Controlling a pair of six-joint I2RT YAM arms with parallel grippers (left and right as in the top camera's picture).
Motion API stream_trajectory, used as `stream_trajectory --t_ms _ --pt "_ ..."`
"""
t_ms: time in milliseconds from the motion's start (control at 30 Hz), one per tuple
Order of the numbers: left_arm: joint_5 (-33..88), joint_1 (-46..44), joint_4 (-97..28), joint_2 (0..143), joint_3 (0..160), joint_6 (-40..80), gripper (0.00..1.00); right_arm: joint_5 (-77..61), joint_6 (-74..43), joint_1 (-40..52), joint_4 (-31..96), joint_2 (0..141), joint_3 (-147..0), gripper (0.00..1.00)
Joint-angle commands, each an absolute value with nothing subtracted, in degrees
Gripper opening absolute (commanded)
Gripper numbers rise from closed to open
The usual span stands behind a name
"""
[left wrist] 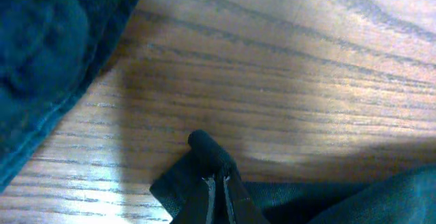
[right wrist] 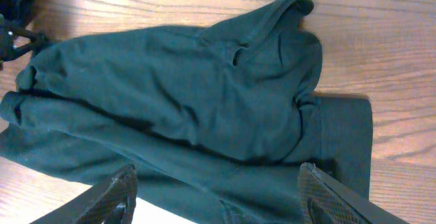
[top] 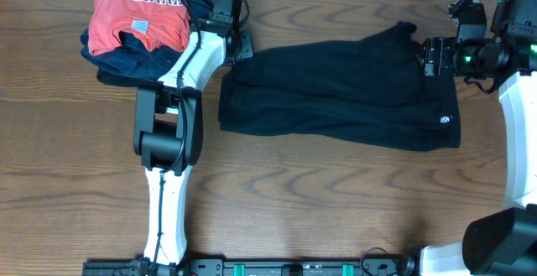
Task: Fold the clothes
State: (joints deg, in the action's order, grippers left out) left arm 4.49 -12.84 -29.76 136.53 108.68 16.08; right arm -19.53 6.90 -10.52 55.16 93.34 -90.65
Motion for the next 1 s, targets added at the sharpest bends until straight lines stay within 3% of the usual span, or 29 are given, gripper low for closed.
stream_trajectory --t_ms 0,567,967 --pt "2.9 -12.8 -29.5 137.2 109.6 14.6 0.06 -19.5 6.3 -10.0 54.8 93.3 -91.1 0.74" --pt "1.9 -12.8 -29.7 126.3 109.8 9.6 0.06 -19.5 6.3 -8.3 53.7 97.1 -91.0 0.73" --pt "2.5 -13.0 -41.5 122.1 109.8 8.6 0.06 -19.5 5.8 -8.2 53.3 97.6 -90.9 0.71"
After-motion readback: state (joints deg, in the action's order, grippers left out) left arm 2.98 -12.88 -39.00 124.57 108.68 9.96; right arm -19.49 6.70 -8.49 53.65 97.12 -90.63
